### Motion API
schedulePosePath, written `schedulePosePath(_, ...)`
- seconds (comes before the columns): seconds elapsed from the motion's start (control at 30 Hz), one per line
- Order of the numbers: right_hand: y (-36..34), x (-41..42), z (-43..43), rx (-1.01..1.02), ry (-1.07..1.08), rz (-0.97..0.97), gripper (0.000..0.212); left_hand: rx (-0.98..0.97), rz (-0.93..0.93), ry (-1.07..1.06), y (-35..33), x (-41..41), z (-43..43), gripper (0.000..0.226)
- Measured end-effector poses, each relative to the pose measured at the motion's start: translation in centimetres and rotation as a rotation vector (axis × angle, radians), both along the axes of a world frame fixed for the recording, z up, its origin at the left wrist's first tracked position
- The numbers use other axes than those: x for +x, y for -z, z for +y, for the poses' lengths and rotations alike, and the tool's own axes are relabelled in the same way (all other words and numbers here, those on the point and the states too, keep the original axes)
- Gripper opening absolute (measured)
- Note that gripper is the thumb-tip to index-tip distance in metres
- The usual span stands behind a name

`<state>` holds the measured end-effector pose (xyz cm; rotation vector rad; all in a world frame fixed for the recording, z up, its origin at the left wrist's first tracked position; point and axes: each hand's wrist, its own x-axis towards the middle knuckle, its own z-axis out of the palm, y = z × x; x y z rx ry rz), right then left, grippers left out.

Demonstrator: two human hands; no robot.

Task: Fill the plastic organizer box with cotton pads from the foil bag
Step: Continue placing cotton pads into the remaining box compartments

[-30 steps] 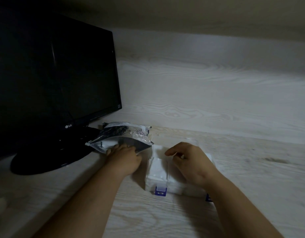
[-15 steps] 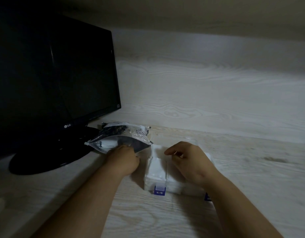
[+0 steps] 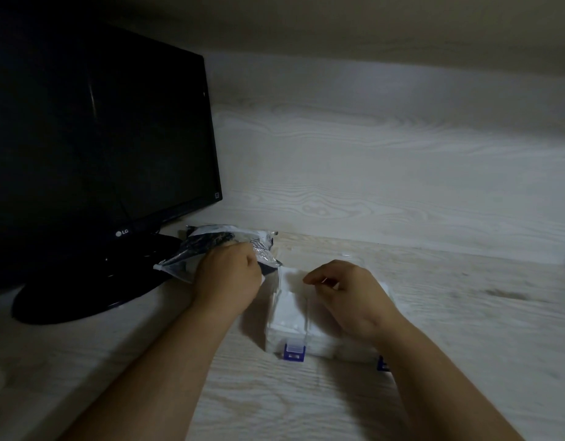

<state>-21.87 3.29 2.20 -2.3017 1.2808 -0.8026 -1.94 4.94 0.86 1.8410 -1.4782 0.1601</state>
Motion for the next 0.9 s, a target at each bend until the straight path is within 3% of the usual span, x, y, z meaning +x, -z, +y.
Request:
schedulePosePath(0.1,0.0,0.0,0.0,0.018,0.006,-0.03,0.028,-0.072,0.176,0.083,-0.2,-0.2,-0.2,0.018)
schedulePosePath(0.27,-0.1,0.0,0.0,0.045,0.009,-0.046,0.028,-0.064,0.449,0.252,-0.2,-0.6,-0.5,0.044)
schedulePosePath(0.4,0.0,0.0,0.0,0.06,0.017,-0.148,0.027,-0.127,0.591,0.327,-0.7,-0.9,-0.2,0.044)
schedulePosePath(0.7,-0.2,0.3,0.1,0.103,-0.036,-0.284,0.031,-0.073,0.649,0.499,-0.7,-2.3,-0.1,0.045)
schedulePosePath(0.9,-0.3,0.2,-0.1,0.082,0.042,-0.432,0.031,-0.056,0.709,0.523,-0.8,-3.1,0.0,0.023)
